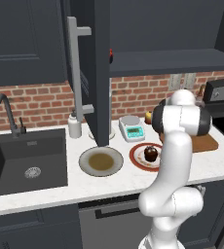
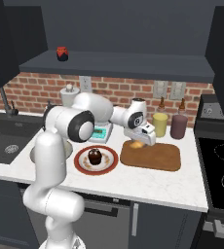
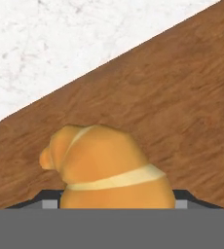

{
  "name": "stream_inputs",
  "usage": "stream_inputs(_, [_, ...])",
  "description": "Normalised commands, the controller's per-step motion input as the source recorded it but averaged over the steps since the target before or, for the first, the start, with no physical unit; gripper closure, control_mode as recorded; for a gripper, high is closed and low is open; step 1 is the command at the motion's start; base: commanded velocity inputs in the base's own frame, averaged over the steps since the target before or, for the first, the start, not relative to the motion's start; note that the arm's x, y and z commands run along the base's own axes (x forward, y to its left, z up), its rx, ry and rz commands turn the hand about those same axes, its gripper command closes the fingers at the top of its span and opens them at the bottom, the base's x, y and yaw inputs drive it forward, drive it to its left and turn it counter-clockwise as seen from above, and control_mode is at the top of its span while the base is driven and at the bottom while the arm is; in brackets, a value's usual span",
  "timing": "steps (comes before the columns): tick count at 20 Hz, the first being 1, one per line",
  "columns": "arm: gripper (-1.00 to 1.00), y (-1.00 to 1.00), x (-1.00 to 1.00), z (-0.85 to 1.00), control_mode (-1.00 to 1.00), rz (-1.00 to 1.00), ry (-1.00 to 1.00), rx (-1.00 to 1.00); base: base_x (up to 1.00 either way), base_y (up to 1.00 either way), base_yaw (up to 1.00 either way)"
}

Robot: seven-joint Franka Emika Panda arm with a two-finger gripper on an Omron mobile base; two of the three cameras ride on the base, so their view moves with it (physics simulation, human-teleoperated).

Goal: From the different types of pastries on the counter, select a croissant and place it on the cutting board. Then retrieve a jar of jam from the cabinet and place it alongside the croissant on the cutting board.

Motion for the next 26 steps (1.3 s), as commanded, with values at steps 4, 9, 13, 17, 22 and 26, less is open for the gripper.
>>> stream_inputs(4, [-1.00,0.00,0.04,-0.02,-1.00,0.00,0.07,0.00,0.00,0.00,0.00])
stream_inputs(9, [-1.00,0.00,0.00,0.09,-1.00,0.00,0.03,0.00,0.00,0.00,0.00])
stream_inputs(13, [-1.00,-0.06,-0.10,0.26,-1.00,0.00,0.00,0.05,0.00,0.00,0.00])
stream_inputs(17, [-1.00,-0.08,-0.11,0.12,-1.00,0.00,0.00,0.03,0.00,0.00,0.00])
stream_inputs(22, [-1.00,-0.06,-0.11,0.25,-1.00,0.00,0.00,0.04,0.00,0.00,0.00])
stream_inputs(26, [-1.00,0.01,-0.26,0.66,-1.00,0.00,-0.02,0.05,0.00,0.00,0.00])
